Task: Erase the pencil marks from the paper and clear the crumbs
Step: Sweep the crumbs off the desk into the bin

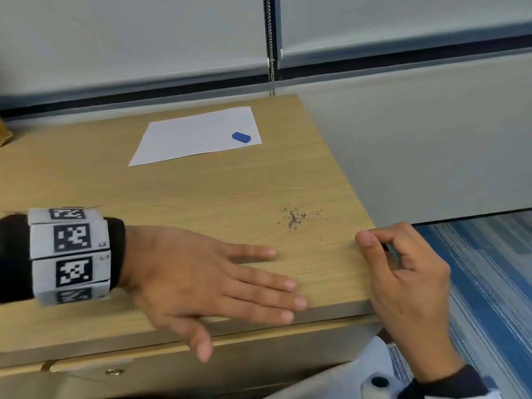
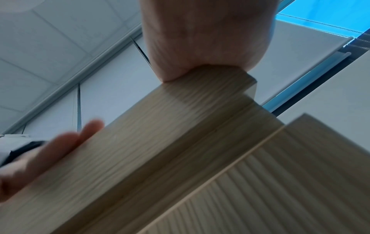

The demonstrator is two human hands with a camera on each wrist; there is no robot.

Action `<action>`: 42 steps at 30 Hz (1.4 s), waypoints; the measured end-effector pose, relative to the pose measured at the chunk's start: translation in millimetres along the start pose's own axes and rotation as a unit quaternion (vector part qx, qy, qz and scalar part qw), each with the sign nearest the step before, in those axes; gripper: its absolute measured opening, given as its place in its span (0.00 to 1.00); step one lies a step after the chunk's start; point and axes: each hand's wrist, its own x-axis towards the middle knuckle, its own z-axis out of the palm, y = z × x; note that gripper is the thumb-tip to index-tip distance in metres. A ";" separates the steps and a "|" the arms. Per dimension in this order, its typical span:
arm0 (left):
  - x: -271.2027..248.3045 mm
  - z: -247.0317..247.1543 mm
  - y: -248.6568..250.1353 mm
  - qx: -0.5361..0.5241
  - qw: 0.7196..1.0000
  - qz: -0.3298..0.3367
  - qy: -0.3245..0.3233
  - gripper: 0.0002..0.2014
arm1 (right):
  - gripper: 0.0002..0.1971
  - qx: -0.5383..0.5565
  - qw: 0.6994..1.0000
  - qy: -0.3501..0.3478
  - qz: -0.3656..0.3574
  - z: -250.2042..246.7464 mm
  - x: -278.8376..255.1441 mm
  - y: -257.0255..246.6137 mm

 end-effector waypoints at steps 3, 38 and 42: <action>-0.7 8.3 -16.5 -0.005 0.998 -0.055 -0.037 0.37 | 0.14 0.008 1.000 0.002 0.003 -0.3 -0.3 0.3; 87.4 -40.0 -34.9 -0.451 0.660 -0.594 0.089 0.47 | 0.15 0.062 0.997 0.042 0.016 4.6 -2.8 3.8; 8.9 -9.5 -32.2 -0.380 0.637 -0.670 -0.018 0.56 | 0.13 0.054 0.997 0.041 0.020 4.2 -1.8 3.0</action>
